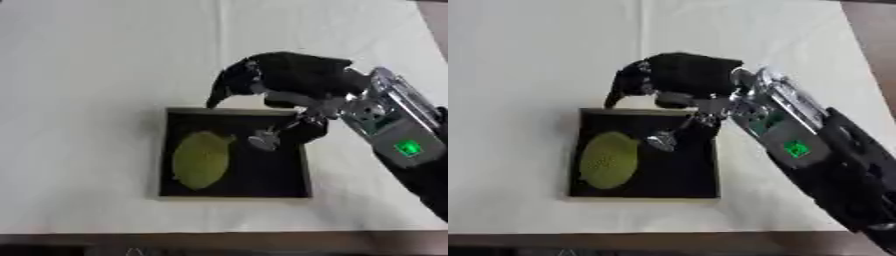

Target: Pick up objects on the table and place them in the box.

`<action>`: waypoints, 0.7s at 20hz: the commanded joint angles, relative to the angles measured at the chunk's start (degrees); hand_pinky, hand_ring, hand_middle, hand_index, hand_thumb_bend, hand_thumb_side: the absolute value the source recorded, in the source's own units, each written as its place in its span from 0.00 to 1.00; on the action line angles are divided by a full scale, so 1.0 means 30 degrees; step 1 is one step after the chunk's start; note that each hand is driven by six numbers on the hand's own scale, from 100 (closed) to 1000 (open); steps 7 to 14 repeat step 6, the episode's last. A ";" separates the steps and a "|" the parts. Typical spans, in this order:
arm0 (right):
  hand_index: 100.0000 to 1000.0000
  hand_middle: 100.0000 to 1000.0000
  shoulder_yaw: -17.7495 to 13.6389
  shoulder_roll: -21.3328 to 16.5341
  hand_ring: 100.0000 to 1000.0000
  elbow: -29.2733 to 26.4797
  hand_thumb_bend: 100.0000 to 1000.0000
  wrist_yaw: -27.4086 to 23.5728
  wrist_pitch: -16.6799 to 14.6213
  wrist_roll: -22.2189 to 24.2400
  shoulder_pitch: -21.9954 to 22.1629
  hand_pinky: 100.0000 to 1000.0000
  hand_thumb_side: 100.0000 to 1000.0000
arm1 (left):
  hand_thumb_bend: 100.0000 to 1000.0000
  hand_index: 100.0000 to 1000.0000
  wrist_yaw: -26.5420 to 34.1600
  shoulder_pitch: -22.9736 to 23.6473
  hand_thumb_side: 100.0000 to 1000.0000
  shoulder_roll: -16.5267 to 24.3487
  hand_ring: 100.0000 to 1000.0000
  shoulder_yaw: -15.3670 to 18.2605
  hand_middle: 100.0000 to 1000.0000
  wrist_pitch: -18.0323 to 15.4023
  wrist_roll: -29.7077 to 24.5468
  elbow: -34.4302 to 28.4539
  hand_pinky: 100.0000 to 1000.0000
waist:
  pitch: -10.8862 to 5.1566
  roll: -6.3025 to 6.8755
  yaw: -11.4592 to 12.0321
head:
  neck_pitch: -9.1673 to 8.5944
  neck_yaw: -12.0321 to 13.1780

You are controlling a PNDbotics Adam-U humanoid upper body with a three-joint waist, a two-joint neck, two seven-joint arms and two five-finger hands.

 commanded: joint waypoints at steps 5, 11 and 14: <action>0.77 0.63 -0.5008 -0.1327 0.67 -0.0419 0.00 -0.3179 0.0242 -0.5888 0.1215 0.82 0.00 | 0.00 0.73 -0.0159 -0.0008 0.57 0.0239 0.72 0.0294 0.74 0.0000 0.0210 -0.0386 0.66 | -0.0395 0.0199 -0.0310 | -0.0044 0.0410; 0.76 0.62 -0.5715 -0.1428 0.66 -0.0419 0.00 -0.3459 0.0364 -0.6785 0.1519 0.82 0.00 | 0.00 0.73 -0.0168 0.0004 0.57 0.0242 0.72 0.0316 0.74 -0.0016 0.0240 -0.0386 0.66 | -0.0386 0.0220 -0.0348 | -0.0040 0.0465; 0.76 0.62 -0.5715 -0.1428 0.66 -0.0419 0.00 -0.3459 0.0364 -0.6785 0.1519 0.82 0.00 | 0.00 0.73 -0.0168 0.0004 0.57 0.0242 0.72 0.0316 0.74 -0.0016 0.0240 -0.0386 0.66 | -0.0386 0.0220 -0.0348 | -0.0040 0.0465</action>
